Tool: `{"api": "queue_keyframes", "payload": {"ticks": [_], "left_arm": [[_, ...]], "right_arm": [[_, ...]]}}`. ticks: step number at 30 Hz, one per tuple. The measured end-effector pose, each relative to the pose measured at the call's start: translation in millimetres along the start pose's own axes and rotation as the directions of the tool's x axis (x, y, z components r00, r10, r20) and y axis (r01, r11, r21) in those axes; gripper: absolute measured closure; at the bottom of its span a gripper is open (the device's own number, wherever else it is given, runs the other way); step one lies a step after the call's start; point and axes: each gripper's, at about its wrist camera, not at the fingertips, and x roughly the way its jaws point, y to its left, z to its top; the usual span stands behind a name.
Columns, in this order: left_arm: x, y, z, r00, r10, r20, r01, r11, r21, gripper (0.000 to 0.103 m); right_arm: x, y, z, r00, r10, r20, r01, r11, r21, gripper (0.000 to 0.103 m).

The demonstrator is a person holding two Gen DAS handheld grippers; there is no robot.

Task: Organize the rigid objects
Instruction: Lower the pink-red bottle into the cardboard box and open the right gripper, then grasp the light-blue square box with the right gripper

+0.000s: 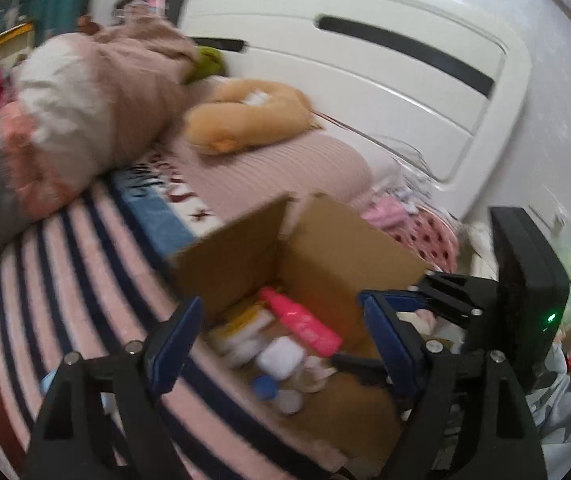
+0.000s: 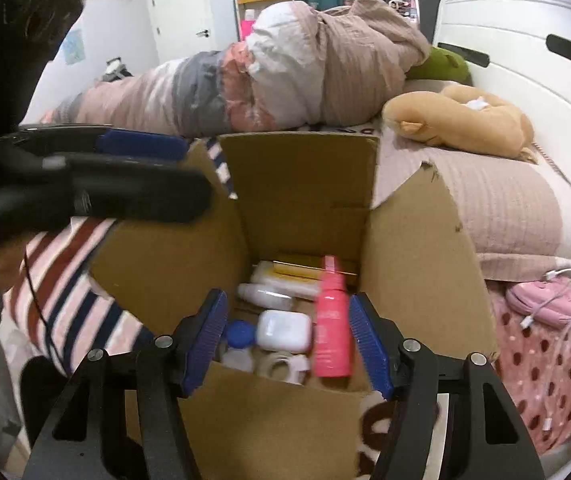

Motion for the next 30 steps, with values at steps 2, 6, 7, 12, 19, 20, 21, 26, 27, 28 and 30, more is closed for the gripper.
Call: {"api": "queue_keyframes", "payload": {"ticks": [2,6,7,12,19,20,21,26,27,28,30], "left_arm": [[-18.0,19.4,-8.6,0.999,0.043,0.024,-0.042,0.999,-0.032,0.023],[-56.4,70.1,-40.9,0.986,0.16,0.045,-0.153,0.98,-0.128,0.022],[-63.3,81.1,-49.3,0.982,0.182,0.044,-0.174,0.974,-0.148,0.022],[-92.4,140.9,-104.2,0.951,0.31,0.012,-0.299,0.924,-0.237,0.02],[-100.0,199.6,-159.0,0.929,0.37,0.024,-0.346,0.887,-0.306,0.02],[-98.0,205.5,-161.5,0.927,0.374,0.029,-0.346,0.884,-0.314,0.02],[-95.9,212.4,-164.9,0.927,0.374,0.036,-0.343,0.882,-0.322,0.02],[-81.8,231.5,-181.6,0.934,0.358,-0.005,-0.341,0.883,-0.323,0.02],[-79.8,232.9,-184.7,0.93,0.366,-0.018,-0.352,0.879,-0.321,0.02],[-79.8,234.0,-185.8,0.928,0.372,-0.021,-0.358,0.876,-0.322,0.02],[-80.1,237.8,-190.4,0.929,0.369,-0.026,-0.356,0.872,-0.337,0.02]], "right_arm": [[-5.8,10.5,3.6,0.999,0.02,0.036,-0.019,1.0,-0.018,0.043],[-7.5,45.7,22.4,0.986,0.131,0.1,-0.121,0.988,-0.1,0.043],[-8.4,55.9,25.3,0.981,0.162,0.11,-0.149,0.982,-0.117,0.043],[4.5,121.6,39.5,0.948,0.298,0.109,-0.272,0.94,-0.206,0.034],[102.1,181.2,44.1,0.946,0.317,-0.059,-0.322,0.939,-0.117,0.019],[118.9,183.0,43.4,0.947,0.311,-0.079,-0.317,0.944,-0.091,0.019],[139.4,184.3,42.7,0.95,0.294,-0.103,-0.302,0.951,-0.063,0.019],[209.3,188.5,44.9,0.976,0.17,-0.14,-0.179,0.982,-0.058,0.019],[220.8,190.5,47.3,0.98,0.152,-0.132,-0.161,0.985,-0.064,0.019],[229.6,191.4,50.8,0.982,0.144,-0.126,-0.152,0.987,-0.06,0.019],[242.7,194.7,54.2,0.983,0.138,-0.122,-0.144,0.989,-0.044,0.016]]}}
